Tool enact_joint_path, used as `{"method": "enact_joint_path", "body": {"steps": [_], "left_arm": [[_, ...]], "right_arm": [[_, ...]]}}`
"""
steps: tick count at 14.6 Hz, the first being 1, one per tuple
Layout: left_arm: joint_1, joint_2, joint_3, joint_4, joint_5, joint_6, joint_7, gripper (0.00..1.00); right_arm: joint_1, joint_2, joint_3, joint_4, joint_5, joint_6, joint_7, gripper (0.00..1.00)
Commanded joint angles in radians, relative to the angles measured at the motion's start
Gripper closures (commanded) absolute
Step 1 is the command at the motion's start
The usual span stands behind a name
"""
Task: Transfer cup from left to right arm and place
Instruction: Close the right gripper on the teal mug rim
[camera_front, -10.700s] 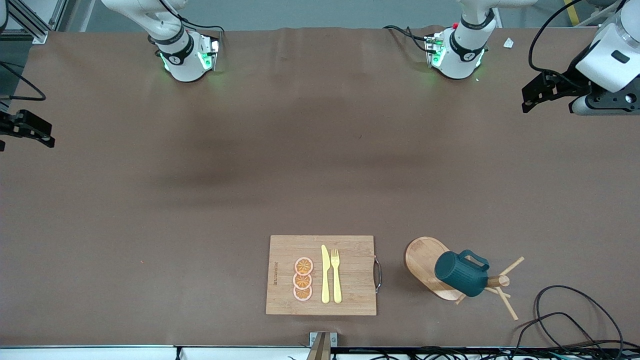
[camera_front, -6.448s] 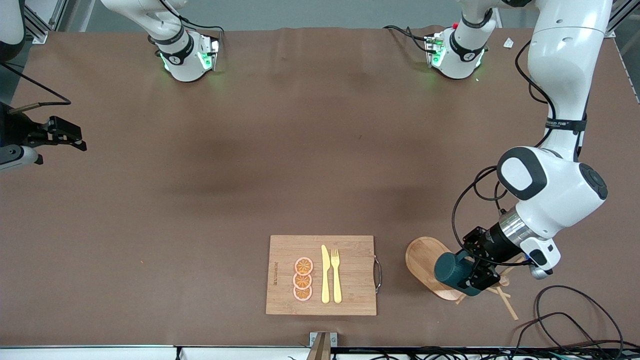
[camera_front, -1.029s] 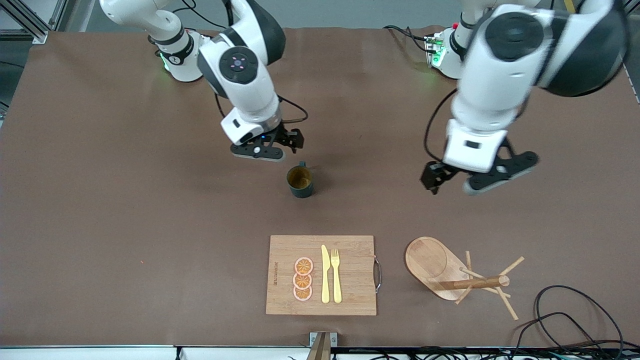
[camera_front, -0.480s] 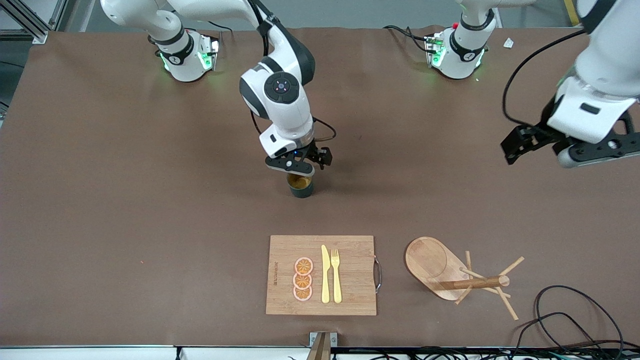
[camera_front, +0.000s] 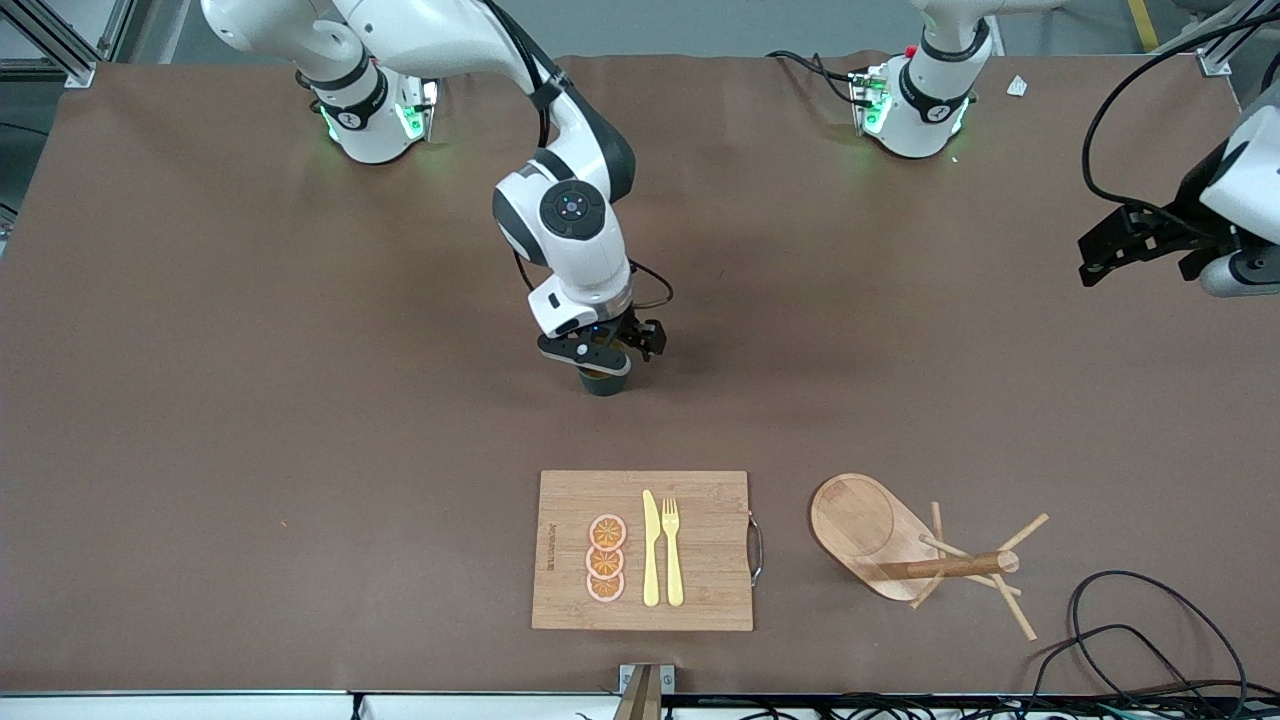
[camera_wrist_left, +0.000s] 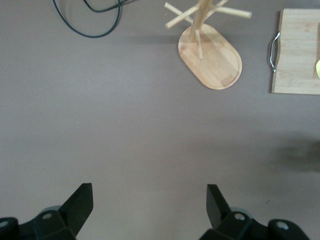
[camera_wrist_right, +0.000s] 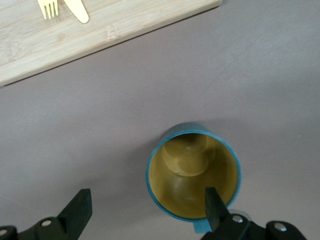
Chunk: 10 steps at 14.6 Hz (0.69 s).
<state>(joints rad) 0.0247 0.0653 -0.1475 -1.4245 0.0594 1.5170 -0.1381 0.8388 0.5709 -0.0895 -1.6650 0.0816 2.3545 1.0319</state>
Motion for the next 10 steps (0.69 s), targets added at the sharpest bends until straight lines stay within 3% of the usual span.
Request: {"method": "enact_joint_path", "body": {"steps": [1, 10], "left_arm": [[-0.031, -0.036, 0.052, -0.048, -0.035, -0.003, 0.032, 0.0], [-0.02, -0.045, 0.048, -0.044, -0.029, -0.011, 0.034, 0.0]], "right_arm": [[0.023, 0.023, -0.006, 0.03, 0.003, 0.002, 0.036, 0.0], [0.008, 0.082, -0.007, 0.086, 0.003, 0.006, 0.036, 0.0]]}}
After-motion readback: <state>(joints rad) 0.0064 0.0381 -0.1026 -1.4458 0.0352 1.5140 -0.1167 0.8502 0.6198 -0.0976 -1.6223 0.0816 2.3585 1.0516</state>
